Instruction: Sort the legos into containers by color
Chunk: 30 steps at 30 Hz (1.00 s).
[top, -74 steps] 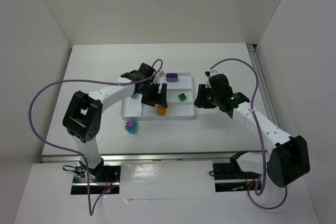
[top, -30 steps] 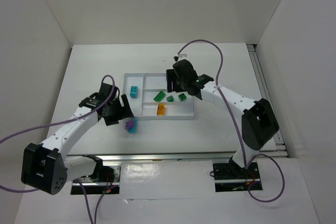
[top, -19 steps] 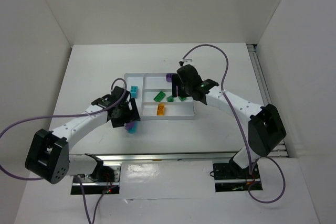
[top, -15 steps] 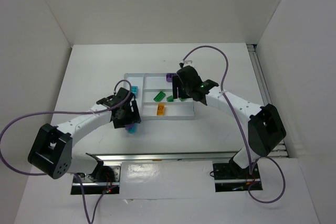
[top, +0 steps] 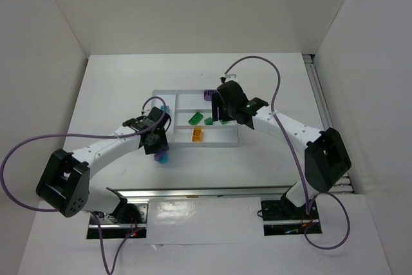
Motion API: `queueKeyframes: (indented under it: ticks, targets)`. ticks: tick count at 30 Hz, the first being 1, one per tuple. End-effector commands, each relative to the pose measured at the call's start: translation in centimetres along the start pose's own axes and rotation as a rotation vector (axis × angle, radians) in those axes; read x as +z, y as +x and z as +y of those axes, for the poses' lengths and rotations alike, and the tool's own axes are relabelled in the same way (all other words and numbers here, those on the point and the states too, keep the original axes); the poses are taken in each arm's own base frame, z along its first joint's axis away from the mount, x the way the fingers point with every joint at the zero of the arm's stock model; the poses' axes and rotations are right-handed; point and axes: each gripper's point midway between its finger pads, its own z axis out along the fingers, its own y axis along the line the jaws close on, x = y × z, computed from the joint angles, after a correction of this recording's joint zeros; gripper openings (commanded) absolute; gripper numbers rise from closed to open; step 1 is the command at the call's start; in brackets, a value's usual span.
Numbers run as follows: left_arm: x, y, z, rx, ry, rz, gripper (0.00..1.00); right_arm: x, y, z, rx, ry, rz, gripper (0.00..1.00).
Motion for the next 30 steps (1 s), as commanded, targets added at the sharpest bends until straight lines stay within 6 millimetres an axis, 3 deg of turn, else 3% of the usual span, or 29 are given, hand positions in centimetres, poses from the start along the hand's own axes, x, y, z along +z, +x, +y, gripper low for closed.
queueKeyframes:
  ticks: [1, 5, 7, 10, 16, 19, 23, 27, 30]
  targets:
    - [-0.7, -0.9, -0.2, -0.004, -0.002, -0.026, 0.52, -1.4, -1.1, 0.1, 0.015, 0.0, -0.042, 0.7]
    - [-0.3, -0.6, 0.0, 0.01, -0.017, -0.011, 0.57, -1.2, -0.8, 0.0, 0.015, 0.001, -0.04, 0.7]
    - [-0.2, -0.8, -0.2, 0.021, -0.017, -0.011, 0.7, -1.2, -0.8, 0.0, 0.015, 0.001, -0.04, 0.7]
    - [-0.2, -0.8, -0.2, 0.029, -0.022, -0.018, 0.82, -1.1, -0.5, -0.2, 0.013, 0.005, -0.032, 0.7]
    - [0.4, -0.4, 0.3, 0.039, -0.067, -0.011, 0.84, -1.1, -0.6, 0.1, 0.015, -0.007, -0.036, 0.69]
    - [1.1, 0.3, 0.8, 0.048, -0.091, 0.014, 0.76, -1.1, -0.6, 0.1, 0.015, -0.007, -0.036, 0.69]
    - [1.3, 0.3, 0.5, 0.045, -0.094, 0.008, 0.58, -1.1, -0.6, 0.1, 0.015, -0.007, -0.036, 0.69]
    - [0.4, 0.0, 0.3, 0.035, -0.061, -0.013, 0.4, -1.1, -0.6, 0.1, 0.015, -0.007, -0.036, 0.69]
    - [-1.2, -0.2, -0.7, 0.054, -0.001, 0.0, 0.19, -1.4, -0.8, 0.1, 0.017, -0.011, -0.044, 0.69]
